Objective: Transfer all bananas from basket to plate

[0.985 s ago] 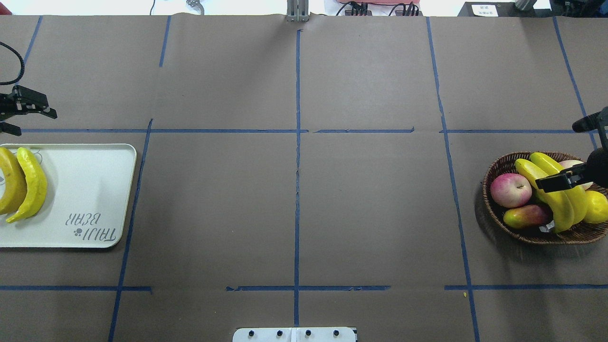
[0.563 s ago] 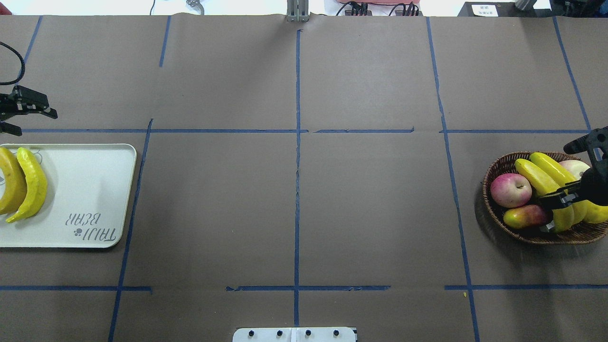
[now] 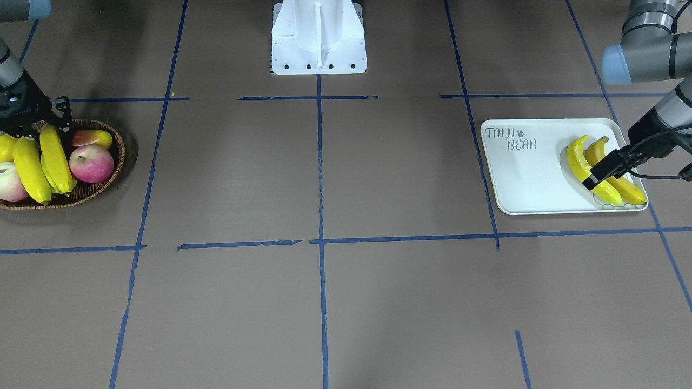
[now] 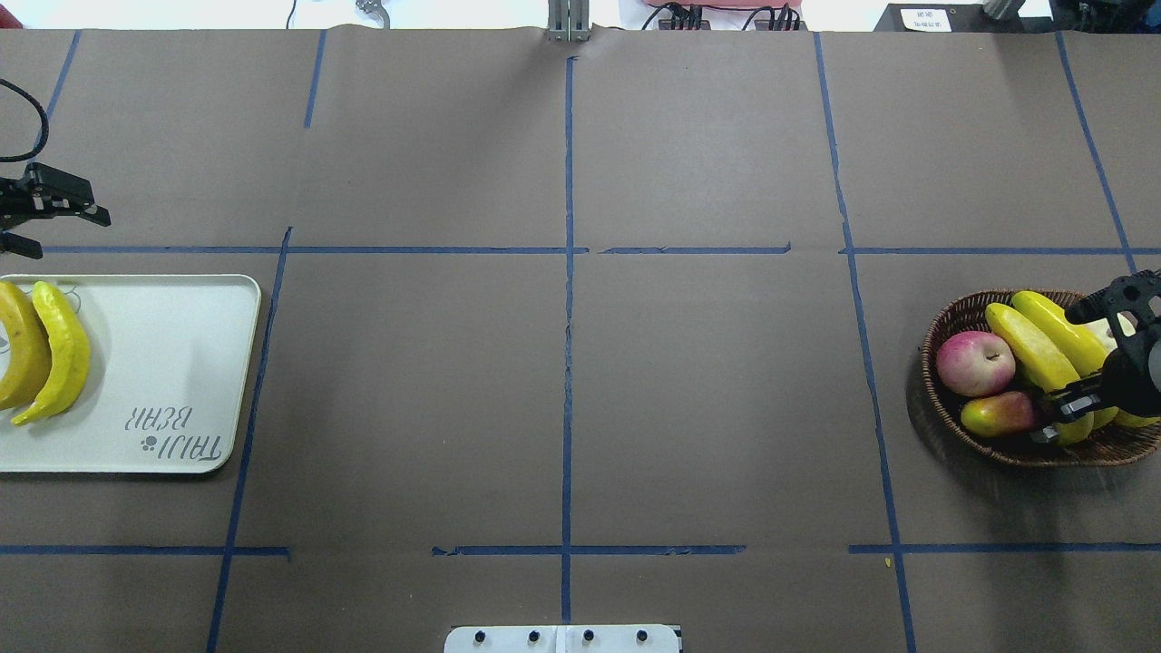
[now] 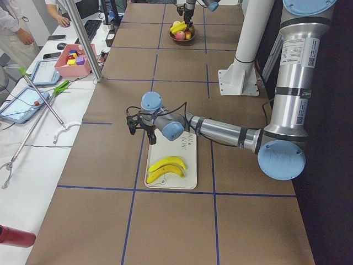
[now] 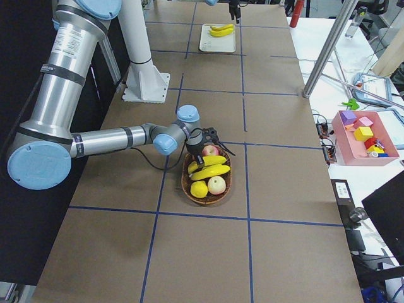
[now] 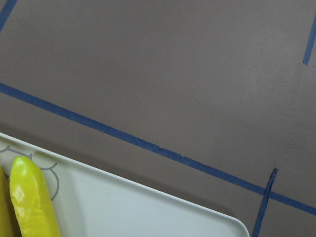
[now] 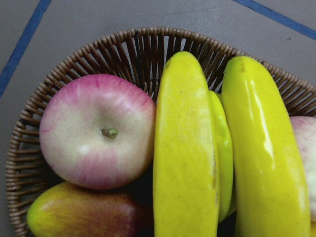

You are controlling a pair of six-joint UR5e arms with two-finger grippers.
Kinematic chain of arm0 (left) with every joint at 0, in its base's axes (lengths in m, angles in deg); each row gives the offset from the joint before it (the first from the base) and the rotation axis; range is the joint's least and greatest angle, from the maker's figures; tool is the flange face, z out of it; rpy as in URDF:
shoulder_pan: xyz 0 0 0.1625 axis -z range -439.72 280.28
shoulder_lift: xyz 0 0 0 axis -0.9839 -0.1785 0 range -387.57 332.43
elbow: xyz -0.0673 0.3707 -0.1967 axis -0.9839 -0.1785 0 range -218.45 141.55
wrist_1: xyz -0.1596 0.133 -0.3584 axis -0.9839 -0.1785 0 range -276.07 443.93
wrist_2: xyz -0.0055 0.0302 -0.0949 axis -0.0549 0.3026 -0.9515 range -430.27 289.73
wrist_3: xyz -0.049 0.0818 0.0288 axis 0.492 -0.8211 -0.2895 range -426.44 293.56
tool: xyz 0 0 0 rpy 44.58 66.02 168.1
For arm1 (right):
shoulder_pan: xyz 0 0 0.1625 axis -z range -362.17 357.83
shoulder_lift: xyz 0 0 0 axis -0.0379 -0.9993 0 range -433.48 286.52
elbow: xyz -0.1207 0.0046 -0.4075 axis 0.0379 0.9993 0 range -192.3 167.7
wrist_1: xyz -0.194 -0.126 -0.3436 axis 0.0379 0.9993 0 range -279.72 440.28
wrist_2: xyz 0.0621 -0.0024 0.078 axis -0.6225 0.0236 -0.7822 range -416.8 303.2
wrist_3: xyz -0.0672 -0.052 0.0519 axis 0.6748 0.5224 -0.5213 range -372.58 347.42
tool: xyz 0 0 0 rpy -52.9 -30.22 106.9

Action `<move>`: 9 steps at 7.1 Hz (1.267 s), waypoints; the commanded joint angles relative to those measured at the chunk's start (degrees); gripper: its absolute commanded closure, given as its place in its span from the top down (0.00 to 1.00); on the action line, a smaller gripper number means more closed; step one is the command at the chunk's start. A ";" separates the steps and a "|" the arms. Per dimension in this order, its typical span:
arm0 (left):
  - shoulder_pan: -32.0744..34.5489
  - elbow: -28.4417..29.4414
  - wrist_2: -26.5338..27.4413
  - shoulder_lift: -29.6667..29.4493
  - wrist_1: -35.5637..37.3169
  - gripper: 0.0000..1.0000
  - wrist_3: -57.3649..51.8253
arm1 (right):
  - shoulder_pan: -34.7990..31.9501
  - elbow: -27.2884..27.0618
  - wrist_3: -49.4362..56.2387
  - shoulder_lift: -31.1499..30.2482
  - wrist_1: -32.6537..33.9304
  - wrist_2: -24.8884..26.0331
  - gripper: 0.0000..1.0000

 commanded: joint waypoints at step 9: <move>-2.78 0.01 -0.08 -1.16 -12.72 1.00 4.99 | -11.74 4.27 -14.21 22.91 2.92 -17.55 0.00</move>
